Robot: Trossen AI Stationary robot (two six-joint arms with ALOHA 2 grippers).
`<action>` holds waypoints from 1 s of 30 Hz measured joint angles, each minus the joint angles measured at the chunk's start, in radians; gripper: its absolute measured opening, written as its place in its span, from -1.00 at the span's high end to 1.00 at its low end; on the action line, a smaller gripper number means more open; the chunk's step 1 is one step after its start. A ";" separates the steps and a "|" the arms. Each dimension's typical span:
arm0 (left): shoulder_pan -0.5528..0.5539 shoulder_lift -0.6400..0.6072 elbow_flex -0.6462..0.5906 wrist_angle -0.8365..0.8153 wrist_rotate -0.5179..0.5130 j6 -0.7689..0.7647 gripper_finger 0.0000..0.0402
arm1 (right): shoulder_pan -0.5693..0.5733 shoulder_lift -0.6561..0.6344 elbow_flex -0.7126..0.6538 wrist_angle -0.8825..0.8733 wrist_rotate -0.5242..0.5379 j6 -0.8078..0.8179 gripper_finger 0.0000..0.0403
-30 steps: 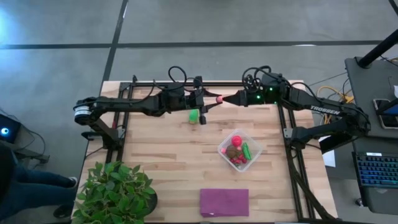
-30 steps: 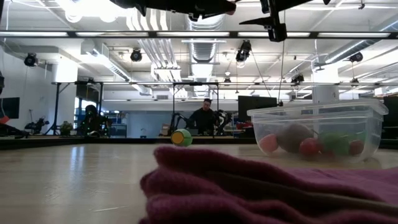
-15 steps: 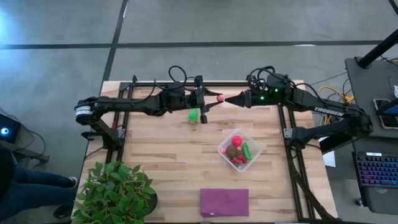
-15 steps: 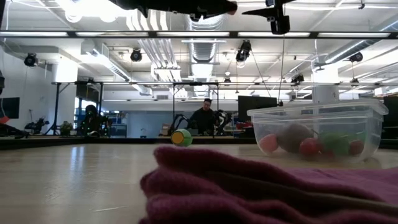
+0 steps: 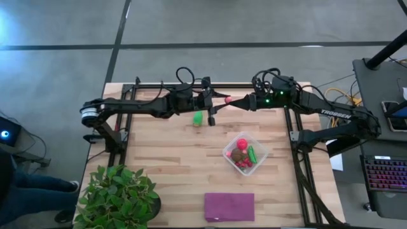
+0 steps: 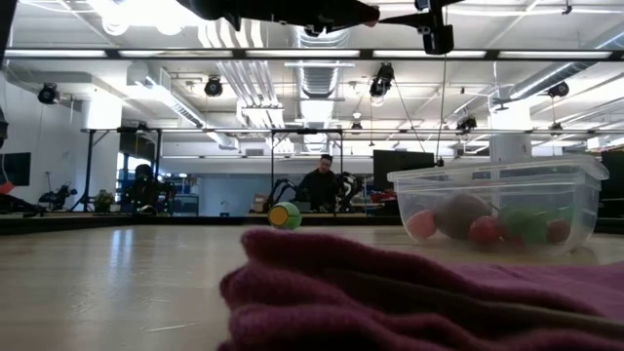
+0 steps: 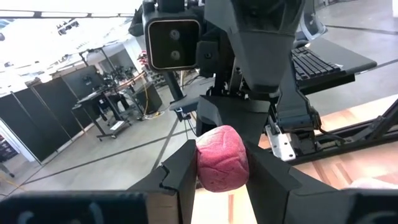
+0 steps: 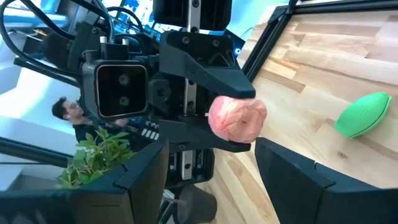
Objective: Pick and placing Produce into tupperware
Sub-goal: Put the pink peach into the transparent bin
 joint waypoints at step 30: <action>-0.002 0.053 0.057 -0.003 0.042 -0.104 0.50 | -0.001 0.004 0.000 -0.073 0.008 -0.063 -0.13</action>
